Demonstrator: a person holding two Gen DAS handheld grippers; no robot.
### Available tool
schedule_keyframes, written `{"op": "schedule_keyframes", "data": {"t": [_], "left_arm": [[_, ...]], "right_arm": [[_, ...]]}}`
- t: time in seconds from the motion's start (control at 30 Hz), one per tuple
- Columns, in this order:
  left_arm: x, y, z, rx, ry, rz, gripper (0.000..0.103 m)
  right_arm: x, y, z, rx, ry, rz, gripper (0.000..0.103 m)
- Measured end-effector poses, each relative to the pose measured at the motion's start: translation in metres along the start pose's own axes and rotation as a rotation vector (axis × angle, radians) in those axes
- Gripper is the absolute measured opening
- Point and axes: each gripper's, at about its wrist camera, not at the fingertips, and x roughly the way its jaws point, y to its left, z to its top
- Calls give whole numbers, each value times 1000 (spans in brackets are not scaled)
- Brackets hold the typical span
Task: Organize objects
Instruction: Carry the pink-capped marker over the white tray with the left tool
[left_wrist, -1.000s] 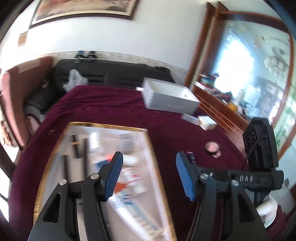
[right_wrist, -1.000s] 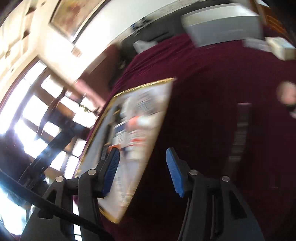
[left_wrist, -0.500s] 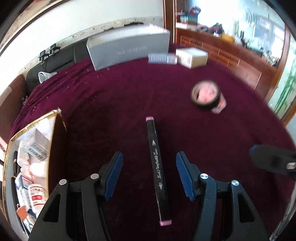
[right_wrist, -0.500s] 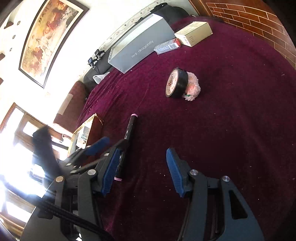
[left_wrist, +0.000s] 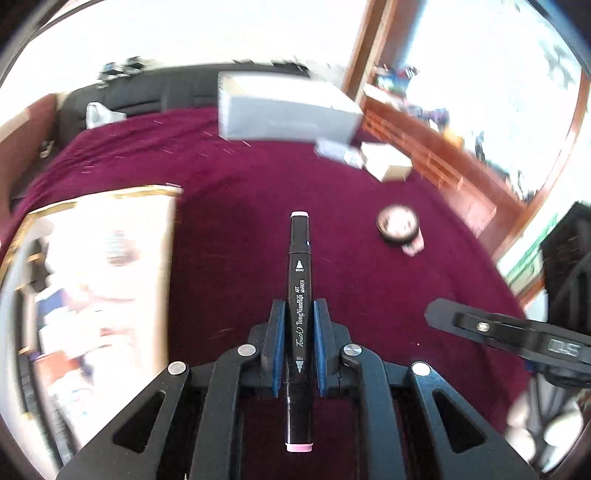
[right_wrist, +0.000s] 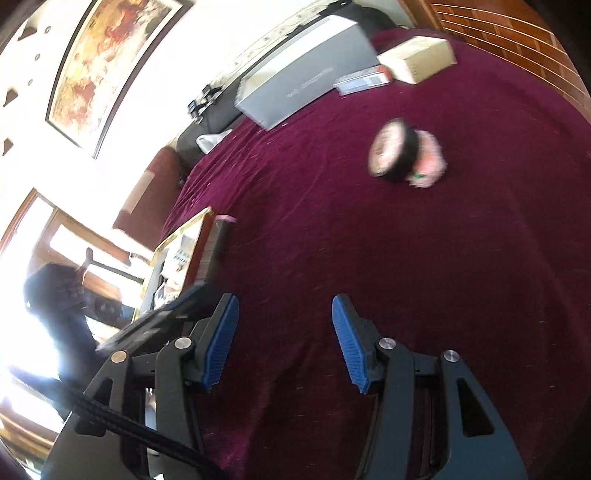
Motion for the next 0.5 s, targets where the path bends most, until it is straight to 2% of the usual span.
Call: {"op": "schedule_keyframes", "data": {"t": [0.1, 0.17, 0.27, 0.37, 0.5], "left_arm": [[-40, 44, -3, -77, -58, 24, 12], [-66, 81, -7, -127, -92, 69, 12], [-94, 132, -18, -188, -123, 185, 12], [-98, 175, -33, -254, -91, 265, 12], [-88, 207, -57, -305, -35, 332, 12]], "right_arm": [[11, 21, -1, -46, 19, 22, 52], [20, 38, -3, -80, 39, 46, 52], [37, 68, -9, -138, 86, 82, 52], [57, 97, -22, -190, 139, 109, 52], [74, 125, -39, -239, 182, 127, 52]]}}
